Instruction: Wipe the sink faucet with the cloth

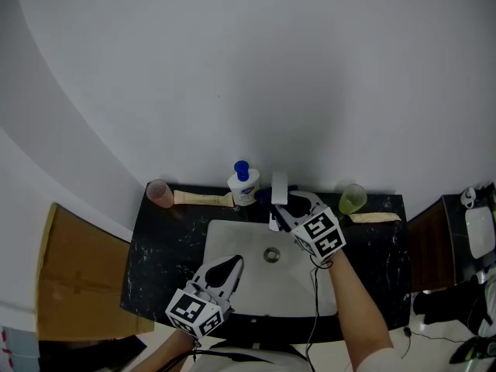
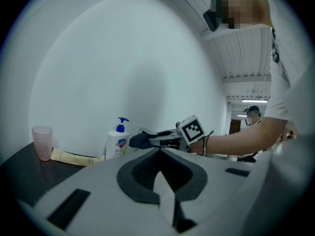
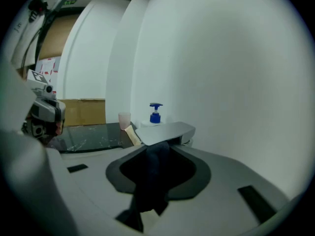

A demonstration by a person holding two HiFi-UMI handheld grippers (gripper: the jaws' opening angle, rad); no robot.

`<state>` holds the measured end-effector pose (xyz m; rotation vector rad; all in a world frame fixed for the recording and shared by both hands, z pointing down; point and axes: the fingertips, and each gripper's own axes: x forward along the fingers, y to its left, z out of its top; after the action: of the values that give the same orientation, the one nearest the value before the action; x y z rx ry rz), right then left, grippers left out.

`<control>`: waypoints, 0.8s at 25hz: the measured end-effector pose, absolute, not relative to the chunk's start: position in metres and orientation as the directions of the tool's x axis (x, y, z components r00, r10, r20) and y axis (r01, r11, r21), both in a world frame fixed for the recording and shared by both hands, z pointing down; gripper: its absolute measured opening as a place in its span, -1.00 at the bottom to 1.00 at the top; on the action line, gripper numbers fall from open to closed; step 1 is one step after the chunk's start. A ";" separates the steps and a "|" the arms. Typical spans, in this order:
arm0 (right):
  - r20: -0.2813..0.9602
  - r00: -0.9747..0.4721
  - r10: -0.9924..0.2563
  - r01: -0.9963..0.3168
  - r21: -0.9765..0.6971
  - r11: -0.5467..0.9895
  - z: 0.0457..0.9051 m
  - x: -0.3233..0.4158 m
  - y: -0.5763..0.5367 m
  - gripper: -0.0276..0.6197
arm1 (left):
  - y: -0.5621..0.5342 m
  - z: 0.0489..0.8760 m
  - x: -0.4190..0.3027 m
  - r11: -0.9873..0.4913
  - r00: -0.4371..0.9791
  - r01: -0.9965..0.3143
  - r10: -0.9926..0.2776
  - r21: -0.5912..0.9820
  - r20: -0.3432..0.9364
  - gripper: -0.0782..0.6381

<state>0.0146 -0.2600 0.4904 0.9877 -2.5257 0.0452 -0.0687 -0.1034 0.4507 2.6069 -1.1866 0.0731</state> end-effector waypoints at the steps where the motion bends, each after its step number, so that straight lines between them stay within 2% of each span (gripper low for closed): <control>1: 0.394 -0.646 -0.653 -0.669 0.118 0.733 0.491 0.017 -0.264 -0.57 | -0.104 0.449 -0.069 -0.623 0.660 -0.749 -0.734 0.227 0.160 -0.78; 7: 0.370 -0.518 -0.771 -0.797 0.116 0.592 0.495 0.064 -0.281 -0.57 | -0.104 0.450 -0.076 -0.617 0.654 -0.753 -0.740 0.229 0.158 -0.78; 14: 0.373 -0.638 -0.674 -0.684 0.127 0.718 0.491 0.026 -0.261 -0.57 | -0.102 0.454 -0.083 -0.612 0.648 -0.758 -0.745 0.228 0.155 -0.78; 20: 0.368 -0.522 -0.770 -0.784 0.149 0.603 0.494 0.051 -0.280 -0.57 | -0.103 0.452 -0.079 -0.616 0.652 -0.754 -0.744 0.228 0.147 -0.78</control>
<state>0.0514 -0.2800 0.4943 1.2439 -2.4353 0.0494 -0.0790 -0.1034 0.4515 2.6026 -1.2072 0.0554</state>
